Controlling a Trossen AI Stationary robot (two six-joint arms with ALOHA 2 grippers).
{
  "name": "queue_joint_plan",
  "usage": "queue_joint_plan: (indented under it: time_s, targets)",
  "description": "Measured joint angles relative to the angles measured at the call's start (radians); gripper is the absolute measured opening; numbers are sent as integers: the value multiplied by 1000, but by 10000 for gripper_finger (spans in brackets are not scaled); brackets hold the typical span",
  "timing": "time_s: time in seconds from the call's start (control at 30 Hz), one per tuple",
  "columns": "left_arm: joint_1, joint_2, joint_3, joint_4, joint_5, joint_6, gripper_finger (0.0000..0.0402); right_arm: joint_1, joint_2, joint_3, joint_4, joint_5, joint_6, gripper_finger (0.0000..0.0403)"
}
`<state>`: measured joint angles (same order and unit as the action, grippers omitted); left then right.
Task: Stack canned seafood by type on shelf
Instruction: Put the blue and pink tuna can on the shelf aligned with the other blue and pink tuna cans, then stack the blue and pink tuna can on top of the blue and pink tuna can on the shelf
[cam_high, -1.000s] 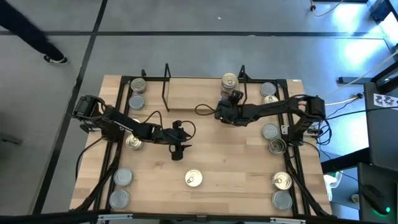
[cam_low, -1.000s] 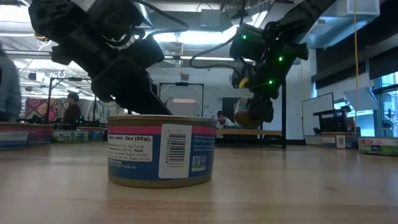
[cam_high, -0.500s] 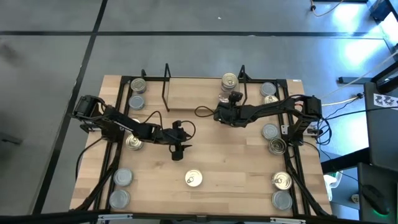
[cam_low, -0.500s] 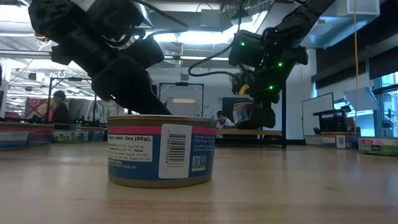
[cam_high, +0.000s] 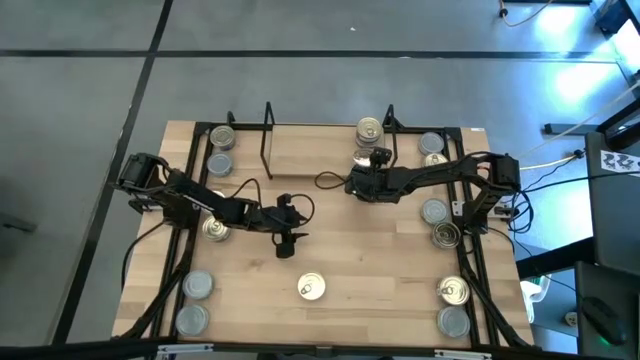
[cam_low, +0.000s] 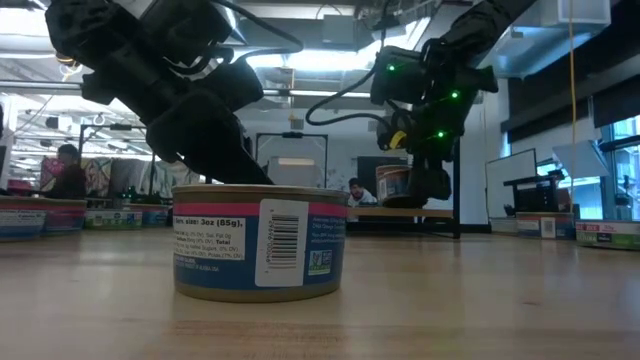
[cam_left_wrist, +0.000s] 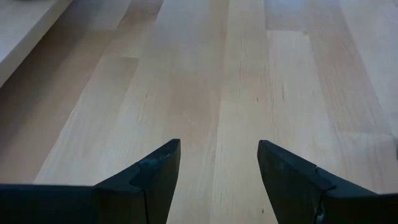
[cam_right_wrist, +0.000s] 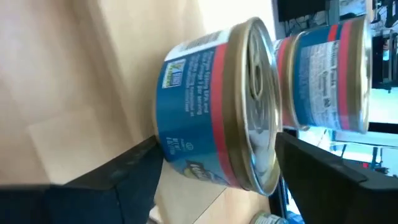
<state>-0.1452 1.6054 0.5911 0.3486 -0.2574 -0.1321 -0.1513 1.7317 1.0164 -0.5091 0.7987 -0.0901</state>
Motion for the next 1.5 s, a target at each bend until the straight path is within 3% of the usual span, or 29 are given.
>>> queue_joint_plan:
  time_s: [0.27,0.37,0.5,0.63,0.8,1.0,1.1,1.33,1.5]
  targets:
    - [-4,0,0,0,1,-8,214,1,0,46,-152,-9,38,298]
    - [-10,-3,0,-1,1,-10,214,28,-8,88,-233,-75,82,298]
    - [-34,-52,0,-2,1,-13,214,151,-60,119,-265,-180,112,298]
    - [-70,-104,3,0,23,-43,214,306,-112,117,-237,-220,138,298]
    - [-122,-106,9,8,31,-80,214,505,-128,59,-36,-234,150,298]
    - [-216,-44,77,15,39,-119,214,662,-127,-78,357,-240,139,298]
    - [-260,18,135,14,34,-124,214,699,-127,-126,502,-272,139,298]
    - [-345,153,287,-95,26,-124,214,707,-126,-142,585,-364,184,298]
    - [-364,197,311,-121,9,-119,214,707,-114,-142,661,-461,235,298]
